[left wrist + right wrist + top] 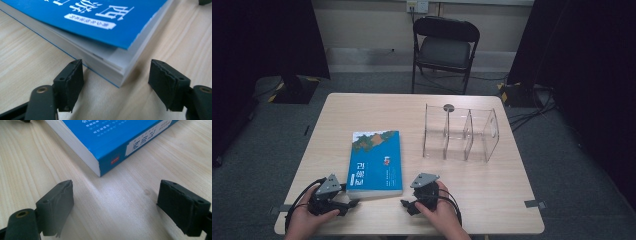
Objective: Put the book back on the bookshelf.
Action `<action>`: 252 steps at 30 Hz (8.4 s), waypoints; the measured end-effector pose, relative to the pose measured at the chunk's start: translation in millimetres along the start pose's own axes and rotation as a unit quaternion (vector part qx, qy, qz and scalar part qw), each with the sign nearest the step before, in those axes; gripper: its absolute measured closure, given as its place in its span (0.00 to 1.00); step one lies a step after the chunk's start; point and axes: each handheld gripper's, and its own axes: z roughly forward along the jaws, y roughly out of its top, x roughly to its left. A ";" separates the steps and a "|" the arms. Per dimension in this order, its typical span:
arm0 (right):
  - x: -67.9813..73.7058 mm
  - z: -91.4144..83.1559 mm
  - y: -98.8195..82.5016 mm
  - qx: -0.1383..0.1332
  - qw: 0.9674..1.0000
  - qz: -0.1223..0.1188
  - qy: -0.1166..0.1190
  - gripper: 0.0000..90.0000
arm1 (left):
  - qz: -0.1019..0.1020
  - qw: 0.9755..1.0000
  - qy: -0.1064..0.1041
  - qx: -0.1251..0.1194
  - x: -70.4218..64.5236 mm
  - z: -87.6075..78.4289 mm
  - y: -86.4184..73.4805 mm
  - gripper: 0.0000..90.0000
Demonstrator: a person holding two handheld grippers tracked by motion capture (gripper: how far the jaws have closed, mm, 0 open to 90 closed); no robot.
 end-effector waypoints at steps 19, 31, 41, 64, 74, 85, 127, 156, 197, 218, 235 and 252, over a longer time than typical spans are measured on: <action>0.1 0.0 0.0 0.000 1.000 0.000 0.000 0.15 | -0.011 1.000 0.012 0.020 2.4 0.6 7.0 0.38; -0.1 0.1 0.0 -0.001 1.000 -0.001 0.000 0.15 | -0.013 0.999 0.014 0.029 1.1 0.2 10.5 0.39; -0.1 0.0 0.0 0.000 1.000 0.000 0.000 0.15 | -0.012 1.000 0.013 0.023 1.2 -4.2 13.6 0.39; -0.4 1.3 1.0 0.000 1.000 -0.003 0.002 0.14 | -0.037 0.999 -0.010 -0.002 6.9 -11.3 22.4 0.39; 0.0 -0.6 1.3 0.000 1.000 0.000 0.019 0.16 | -0.038 0.999 -0.013 -0.004 9.0 -13.7 26.4 0.40; -1.5 -7.4 20.1 -0.032 0.998 0.002 0.059 0.17 | -0.047 0.999 -0.019 -0.012 11.2 -16.3 31.9 0.40; 34.3 47.7 78.0 -0.027 0.996 -0.078 0.036 0.19 | -0.051 0.998 -0.014 -0.024 9.9 -21.2 47.7 0.41; 40.9 45.6 86.3 -0.015 0.991 -0.133 0.013 0.60 | -0.027 0.999 -0.016 -0.032 9.7 -21.6 33.1 0.37; 37.5 36.4 100.0 0.011 0.992 -0.121 0.030 0.78 | -0.030 0.998 -0.045 -0.013 5.1 -19.1 2.1 0.24; 28.0 17.2 122.0 0.007 0.995 -0.096 0.034 0.82 | -0.023 0.999 -0.047 -0.008 5.0 -16.9 -4.6 0.25; 24.4 -2.3 148.7 0.031 0.996 -0.079 0.023 0.84 | 0.004 0.999 -0.030 0.011 -8.5 -3.3 1.2 0.26; 25.0 -29.3 165.0 0.045 0.997 -0.058 0.024 0.84 | -0.007 1.000 0.009 -0.018 -13.8 9.6 7.0 0.32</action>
